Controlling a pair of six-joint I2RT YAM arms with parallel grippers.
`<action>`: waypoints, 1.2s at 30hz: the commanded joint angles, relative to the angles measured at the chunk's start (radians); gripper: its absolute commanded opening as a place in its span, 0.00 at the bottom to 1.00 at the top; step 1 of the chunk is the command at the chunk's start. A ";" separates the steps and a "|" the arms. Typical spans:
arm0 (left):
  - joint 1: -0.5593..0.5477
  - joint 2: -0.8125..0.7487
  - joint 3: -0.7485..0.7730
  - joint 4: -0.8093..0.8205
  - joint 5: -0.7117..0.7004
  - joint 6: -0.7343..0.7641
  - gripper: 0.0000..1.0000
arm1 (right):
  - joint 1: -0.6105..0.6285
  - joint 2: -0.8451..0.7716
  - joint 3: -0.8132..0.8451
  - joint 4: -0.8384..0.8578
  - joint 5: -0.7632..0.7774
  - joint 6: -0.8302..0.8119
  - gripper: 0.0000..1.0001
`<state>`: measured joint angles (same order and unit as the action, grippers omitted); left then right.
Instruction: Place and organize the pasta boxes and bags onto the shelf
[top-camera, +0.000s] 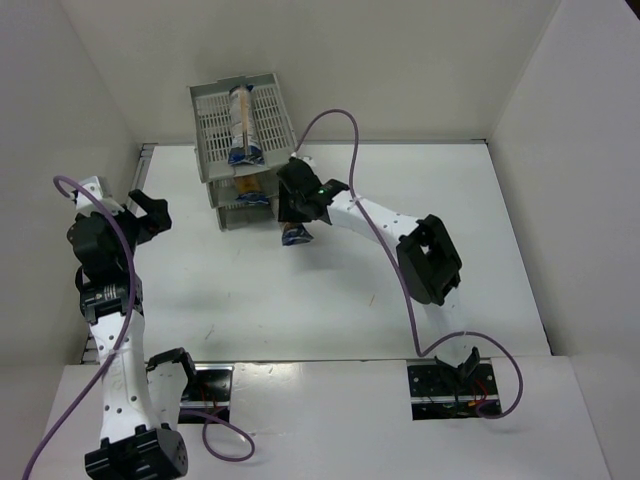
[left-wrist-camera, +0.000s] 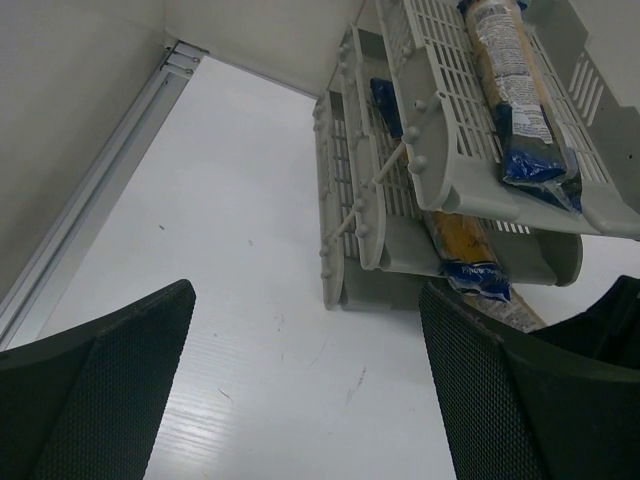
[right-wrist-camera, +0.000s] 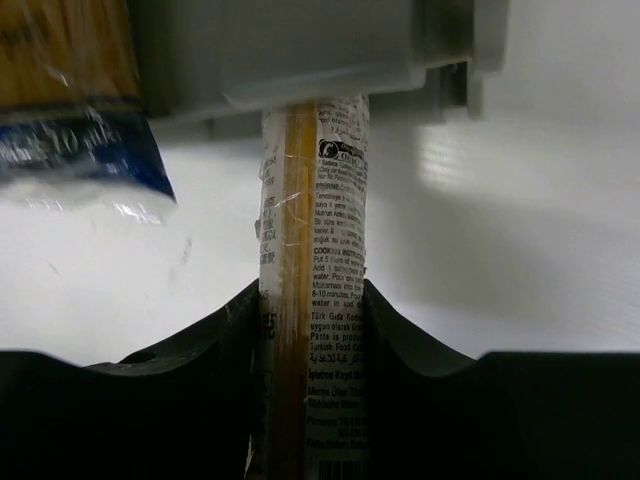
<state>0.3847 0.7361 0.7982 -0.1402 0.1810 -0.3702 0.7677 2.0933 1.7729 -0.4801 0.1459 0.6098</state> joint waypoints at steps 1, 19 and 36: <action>0.013 -0.012 0.001 0.053 0.003 0.000 1.00 | 0.030 0.046 0.140 0.084 0.050 0.045 0.00; 0.013 -0.003 -0.017 0.062 -0.006 0.019 1.00 | 0.091 0.082 0.111 0.187 0.098 -0.272 0.90; 0.013 -0.033 -0.057 0.080 0.021 0.010 1.00 | 0.220 -0.199 -0.405 0.011 -0.405 -1.283 0.00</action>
<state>0.3904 0.7174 0.7460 -0.1188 0.1818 -0.3672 0.9558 1.8736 1.3964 -0.3985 -0.1493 -0.4793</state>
